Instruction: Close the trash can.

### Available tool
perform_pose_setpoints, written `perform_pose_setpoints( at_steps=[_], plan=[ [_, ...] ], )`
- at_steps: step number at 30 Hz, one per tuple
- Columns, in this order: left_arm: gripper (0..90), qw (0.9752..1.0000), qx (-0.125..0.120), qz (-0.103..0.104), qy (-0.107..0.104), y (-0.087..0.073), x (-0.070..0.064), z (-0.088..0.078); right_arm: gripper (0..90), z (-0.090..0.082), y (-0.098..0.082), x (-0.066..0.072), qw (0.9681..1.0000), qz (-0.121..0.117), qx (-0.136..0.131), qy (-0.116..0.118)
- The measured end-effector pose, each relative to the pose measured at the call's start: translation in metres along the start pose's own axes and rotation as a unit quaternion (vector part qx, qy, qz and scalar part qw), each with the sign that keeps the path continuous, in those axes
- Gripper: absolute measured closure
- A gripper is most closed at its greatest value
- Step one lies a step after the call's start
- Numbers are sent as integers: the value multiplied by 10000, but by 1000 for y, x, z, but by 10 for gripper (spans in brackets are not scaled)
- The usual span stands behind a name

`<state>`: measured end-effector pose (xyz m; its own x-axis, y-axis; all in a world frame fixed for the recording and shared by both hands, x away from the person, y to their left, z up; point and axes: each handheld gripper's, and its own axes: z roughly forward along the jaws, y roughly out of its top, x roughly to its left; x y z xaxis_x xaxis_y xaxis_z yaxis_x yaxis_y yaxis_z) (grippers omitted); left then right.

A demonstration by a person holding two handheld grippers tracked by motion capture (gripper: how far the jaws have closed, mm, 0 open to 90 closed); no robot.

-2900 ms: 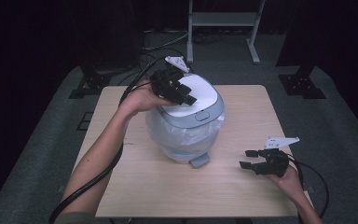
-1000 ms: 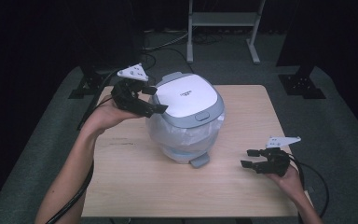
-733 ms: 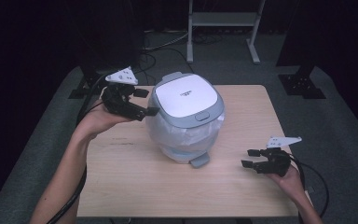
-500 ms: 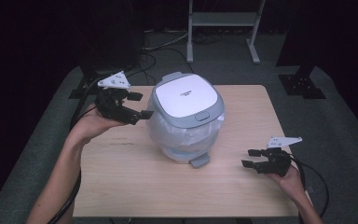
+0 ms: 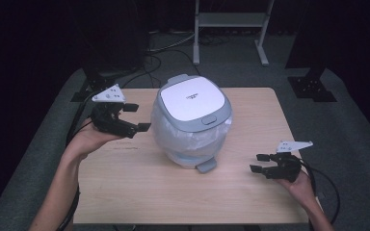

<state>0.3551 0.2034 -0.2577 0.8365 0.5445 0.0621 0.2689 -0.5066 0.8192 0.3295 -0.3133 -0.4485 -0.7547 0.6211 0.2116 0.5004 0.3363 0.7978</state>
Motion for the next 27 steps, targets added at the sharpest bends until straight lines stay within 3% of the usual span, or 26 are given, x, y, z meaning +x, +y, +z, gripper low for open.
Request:
perform_pose_setpoints(
  at_steps=[27],
  plan=[
    [190,9997,42,-257,42,-61,-9,16,365,-3,-1,-1,10000,13,-26,-27]
  ],
)
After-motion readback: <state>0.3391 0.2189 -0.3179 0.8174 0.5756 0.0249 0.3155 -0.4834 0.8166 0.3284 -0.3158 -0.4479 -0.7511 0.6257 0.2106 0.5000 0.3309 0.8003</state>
